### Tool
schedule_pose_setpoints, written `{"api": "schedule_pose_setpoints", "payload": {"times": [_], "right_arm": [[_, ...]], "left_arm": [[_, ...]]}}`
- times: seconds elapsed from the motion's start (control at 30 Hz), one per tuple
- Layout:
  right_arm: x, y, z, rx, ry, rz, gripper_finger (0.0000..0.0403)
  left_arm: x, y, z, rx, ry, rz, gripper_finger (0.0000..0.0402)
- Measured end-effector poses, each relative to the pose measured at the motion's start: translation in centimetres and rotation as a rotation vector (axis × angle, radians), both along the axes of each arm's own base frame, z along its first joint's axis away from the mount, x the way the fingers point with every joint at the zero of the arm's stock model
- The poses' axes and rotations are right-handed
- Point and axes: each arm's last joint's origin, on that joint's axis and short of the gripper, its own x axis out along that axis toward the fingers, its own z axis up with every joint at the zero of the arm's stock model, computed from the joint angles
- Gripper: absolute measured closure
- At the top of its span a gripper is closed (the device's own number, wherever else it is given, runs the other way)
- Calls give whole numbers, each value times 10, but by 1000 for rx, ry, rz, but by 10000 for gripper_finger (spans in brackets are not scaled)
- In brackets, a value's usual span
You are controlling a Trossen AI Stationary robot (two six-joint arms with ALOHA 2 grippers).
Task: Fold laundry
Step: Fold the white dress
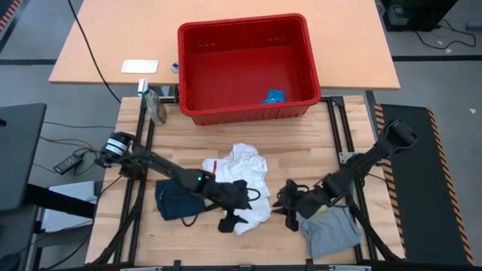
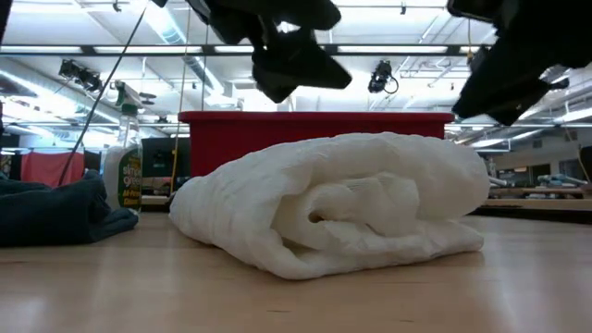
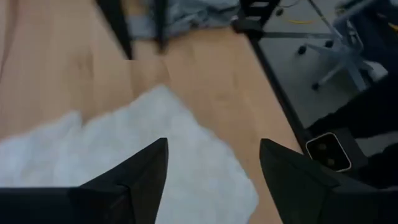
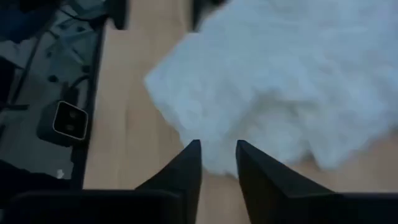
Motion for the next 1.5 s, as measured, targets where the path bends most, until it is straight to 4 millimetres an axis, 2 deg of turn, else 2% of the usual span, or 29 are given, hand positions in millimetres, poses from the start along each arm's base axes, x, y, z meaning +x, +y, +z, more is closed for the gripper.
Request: {"api": "schedule_pose_setpoints", "payload": {"times": [0.13,0.23,0.4,0.53,0.7,0.73,0.93,1.1,1.2,1.33,1.5], "right_arm": [[14,2,-14,12,-22,-11,243],[20,-2,-30,47,42,-33,214],[31,0,-43,221,103,33,203],[44,-1,-37,305,-30,53,248],[64,-28,-21,341,-193,-27,374],[68,-35,-18,355,-229,-49,386],[83,-70,-4,503,-368,-236,395],[87,-83,-1,545,-394,-215,396],[88,-85,2,547,-411,-176,396],[88,-87,6,549,-450,-145,372],[84,-86,19,507,-485,-71,313]], "left_arm": [[-1,2,1,-69,100,86,135],[-2,0,2,-104,123,112,134],[-5,-2,1,-164,175,165,134],[-5,-2,0,-191,193,192,134],[-6,-1,4,-251,209,269,134],[-8,0,6,-260,217,300,136],[-18,8,16,-307,253,523,157],[-23,15,14,-289,256,732,163],[-17,20,14,-303,213,750,171],[-15,24,14,-275,193,749,225],[-19,22,14,-252,209,753,367]]}}
